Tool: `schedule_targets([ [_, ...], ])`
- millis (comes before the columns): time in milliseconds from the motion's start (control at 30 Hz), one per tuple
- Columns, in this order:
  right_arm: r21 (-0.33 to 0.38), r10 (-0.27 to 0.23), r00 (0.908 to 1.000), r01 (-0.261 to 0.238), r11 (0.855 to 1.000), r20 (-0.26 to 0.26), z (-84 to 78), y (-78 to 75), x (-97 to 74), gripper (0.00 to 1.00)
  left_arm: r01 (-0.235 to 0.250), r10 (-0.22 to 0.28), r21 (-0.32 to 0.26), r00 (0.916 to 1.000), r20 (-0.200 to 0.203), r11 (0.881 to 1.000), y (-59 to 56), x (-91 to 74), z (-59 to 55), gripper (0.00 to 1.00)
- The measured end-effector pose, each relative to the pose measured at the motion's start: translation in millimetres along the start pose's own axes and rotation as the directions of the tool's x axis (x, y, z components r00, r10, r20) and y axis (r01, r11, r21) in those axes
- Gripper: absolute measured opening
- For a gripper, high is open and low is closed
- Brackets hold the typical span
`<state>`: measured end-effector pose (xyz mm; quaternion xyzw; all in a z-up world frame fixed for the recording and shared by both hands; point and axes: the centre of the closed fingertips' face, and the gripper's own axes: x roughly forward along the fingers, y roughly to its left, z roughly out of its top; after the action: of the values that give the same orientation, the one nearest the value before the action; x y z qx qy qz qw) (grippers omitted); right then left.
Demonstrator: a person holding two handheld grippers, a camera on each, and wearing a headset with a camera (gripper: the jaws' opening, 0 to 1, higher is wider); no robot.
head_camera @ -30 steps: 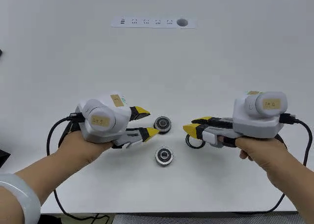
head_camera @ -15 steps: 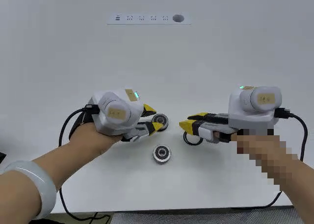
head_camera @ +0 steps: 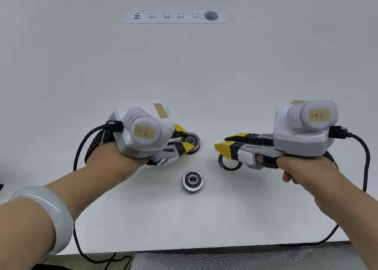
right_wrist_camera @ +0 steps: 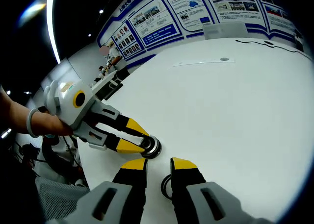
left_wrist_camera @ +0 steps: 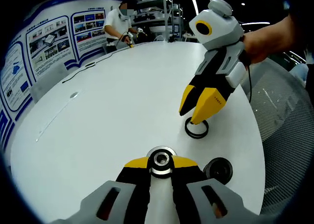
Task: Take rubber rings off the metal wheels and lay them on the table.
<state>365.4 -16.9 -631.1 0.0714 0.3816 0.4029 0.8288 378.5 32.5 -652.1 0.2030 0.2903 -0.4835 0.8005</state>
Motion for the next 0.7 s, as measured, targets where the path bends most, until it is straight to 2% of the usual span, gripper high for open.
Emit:
schedule_targets([
  [433, 0.05, 0.037, 0.9993, -0.037, 0.998, 0.002, 1.5, 9.4, 17.6, 0.2, 0.008, -0.008, 0.026, 1.0, -0.001, 1.0, -2.2, 0.1, -0.4, 0.13],
  [700, 0.09, 0.056, 0.9984, -0.057, 0.994, 0.007, 3.2, 11.2, 27.3, 0.19, 0.006, -0.006, 0.022, 1.0, 0.002, 1.0, -2.2, 0.0, -1.0, 0.13],
])
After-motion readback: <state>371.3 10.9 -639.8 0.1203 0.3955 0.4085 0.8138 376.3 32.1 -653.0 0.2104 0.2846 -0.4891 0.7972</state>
